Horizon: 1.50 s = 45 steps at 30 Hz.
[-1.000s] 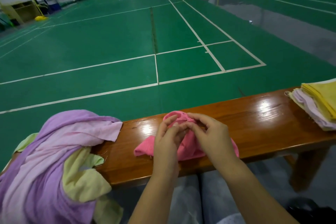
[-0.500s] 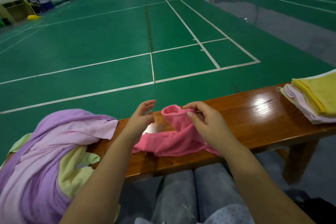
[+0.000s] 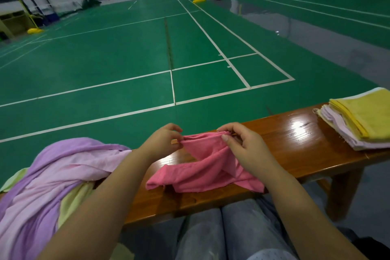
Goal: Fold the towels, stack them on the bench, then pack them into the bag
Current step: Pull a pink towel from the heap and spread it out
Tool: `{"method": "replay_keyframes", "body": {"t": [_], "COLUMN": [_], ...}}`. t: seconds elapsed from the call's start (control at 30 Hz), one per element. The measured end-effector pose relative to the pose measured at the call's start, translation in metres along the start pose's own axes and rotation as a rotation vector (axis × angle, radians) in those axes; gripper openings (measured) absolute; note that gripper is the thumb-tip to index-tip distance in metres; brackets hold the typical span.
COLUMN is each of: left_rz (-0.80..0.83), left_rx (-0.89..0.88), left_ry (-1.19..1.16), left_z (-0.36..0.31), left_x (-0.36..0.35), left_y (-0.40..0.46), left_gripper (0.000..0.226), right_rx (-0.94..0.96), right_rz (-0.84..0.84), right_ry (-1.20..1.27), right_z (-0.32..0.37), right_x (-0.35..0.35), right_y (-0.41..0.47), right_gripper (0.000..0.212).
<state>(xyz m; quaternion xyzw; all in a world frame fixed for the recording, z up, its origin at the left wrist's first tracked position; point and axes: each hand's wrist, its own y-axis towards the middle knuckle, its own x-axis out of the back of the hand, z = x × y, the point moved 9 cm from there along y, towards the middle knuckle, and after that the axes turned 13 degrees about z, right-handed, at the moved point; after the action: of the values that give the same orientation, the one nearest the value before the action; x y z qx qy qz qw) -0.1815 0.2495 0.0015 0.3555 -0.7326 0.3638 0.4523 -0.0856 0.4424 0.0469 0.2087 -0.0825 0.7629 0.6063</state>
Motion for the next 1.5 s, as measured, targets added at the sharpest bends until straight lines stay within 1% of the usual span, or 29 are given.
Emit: {"method": "replay_keyframes", "body": {"t": [0.07,0.13,0.27,0.4,0.47,0.53,0.6,0.73,0.9,0.97,1.03,1.07,1.13,1.2,1.3,1.37,1.43,1.5], "left_rz": [-0.061,-0.167,-0.377,-0.505,-0.553,-0.588,-0.596,-0.590,-0.631,-0.647,-0.632,-0.617,-0.589,-0.569,-0.562,-0.525,-0.469,-0.448], "left_rx": [-0.020,-0.042,-0.085,-0.112,-0.114,-0.130,-0.163,-0.218,-0.251,-0.250,-0.241,-0.249,-0.280,-0.309,-0.320,-0.367,-0.401,-0.339], "left_ry": [0.040,0.072,0.111,0.044,0.005,-0.012,0.024,0.090,0.069,-0.031,-0.182,-0.266,-0.453,-0.629,-0.718,-0.846,-1.022,-1.094], "left_z": [-0.002,-0.006,-0.024,-0.047,-0.057,-0.067,-0.075,-0.082,-0.083,-0.081,-0.077,-0.075,-0.071,-0.069,-0.070,-0.069,-0.063,-0.050], "left_x": [0.017,0.044,0.109,0.171,0.197,0.215,0.224,0.226,0.224,0.221,0.213,0.208,0.200,0.195,0.195,0.194,0.189,0.180], "left_y": [-0.006,-0.015,-0.038,-0.066,-0.079,-0.091,-0.098,-0.106,-0.112,-0.114,-0.114,-0.112,-0.111,-0.113,-0.118,-0.120,-0.115,-0.104], "left_gripper": [0.016,0.012,0.008,0.008,0.010,0.011,0.012,0.010,0.010,0.022,0.033,0.032,0.022,0.023,0.028,0.018,0.015,0.020], "right_rx": [-0.016,-0.013,0.069,0.199,0.231,0.245,0.249,0.243,0.226,0.216,0.204,0.199,0.201,0.227,0.269,0.274,0.254,0.199], "right_rz": [-0.027,-0.076,-0.141,-0.217,-0.251,-0.263,-0.263,-0.259,-0.248,-0.243,-0.233,-0.227,-0.207,-0.172,-0.122,-0.102,-0.082,-0.049], "right_ry": [-0.003,-0.038,-0.115,-0.140,-0.117,-0.094,-0.072,-0.028,0.014,0.048,0.088,0.106,0.137,0.181,0.227,0.239,0.241,0.211], "right_z": [-0.003,0.001,0.033,0.085,0.103,0.114,0.119,0.123,0.122,0.122,0.122,0.123,0.125,0.130,0.139,0.139,0.134,0.125], "right_x": [0.011,0.027,0.060,0.089,0.101,0.107,0.110,0.110,0.107,0.106,0.106,0.107,0.107,0.105,0.104,0.104,0.102,0.095], "right_y": [0.007,0.018,0.044,0.055,0.057,0.059,0.059,0.055,0.051,0.051,0.051,0.050,0.048,0.044,0.039,0.039,0.044,0.054], "right_gripper": [0.017,0.016,0.016,0.017,0.018,0.017,0.018,0.022,0.024,0.024,0.024,0.024,0.024,0.023,0.025,0.026,0.025,0.024]}}
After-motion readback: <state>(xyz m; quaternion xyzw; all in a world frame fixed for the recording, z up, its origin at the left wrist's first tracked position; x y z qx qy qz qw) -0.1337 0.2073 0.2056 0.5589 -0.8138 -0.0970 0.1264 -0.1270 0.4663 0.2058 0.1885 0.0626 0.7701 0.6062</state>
